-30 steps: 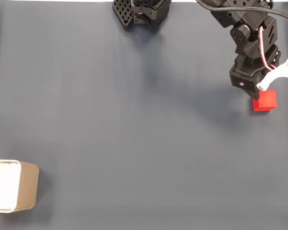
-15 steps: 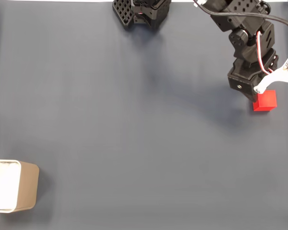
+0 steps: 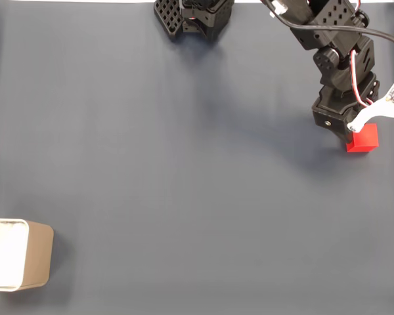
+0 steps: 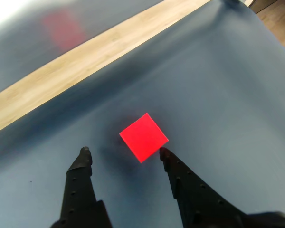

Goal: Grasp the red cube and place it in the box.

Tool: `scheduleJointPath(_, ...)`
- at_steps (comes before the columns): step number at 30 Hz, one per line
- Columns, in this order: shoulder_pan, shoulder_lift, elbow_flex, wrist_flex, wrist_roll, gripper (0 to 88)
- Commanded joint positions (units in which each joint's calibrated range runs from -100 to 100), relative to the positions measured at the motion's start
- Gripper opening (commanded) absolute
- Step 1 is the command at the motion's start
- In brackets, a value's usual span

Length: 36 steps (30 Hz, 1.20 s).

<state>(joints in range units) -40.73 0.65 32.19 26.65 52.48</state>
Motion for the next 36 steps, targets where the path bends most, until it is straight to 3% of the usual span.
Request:
scheduleJointPath(1,-0.4,-0.3,-0.16,-1.4,0.68,33.8)
scheduleJointPath(36,0.39,3.07,0.84,-11.08,5.13,34.1)
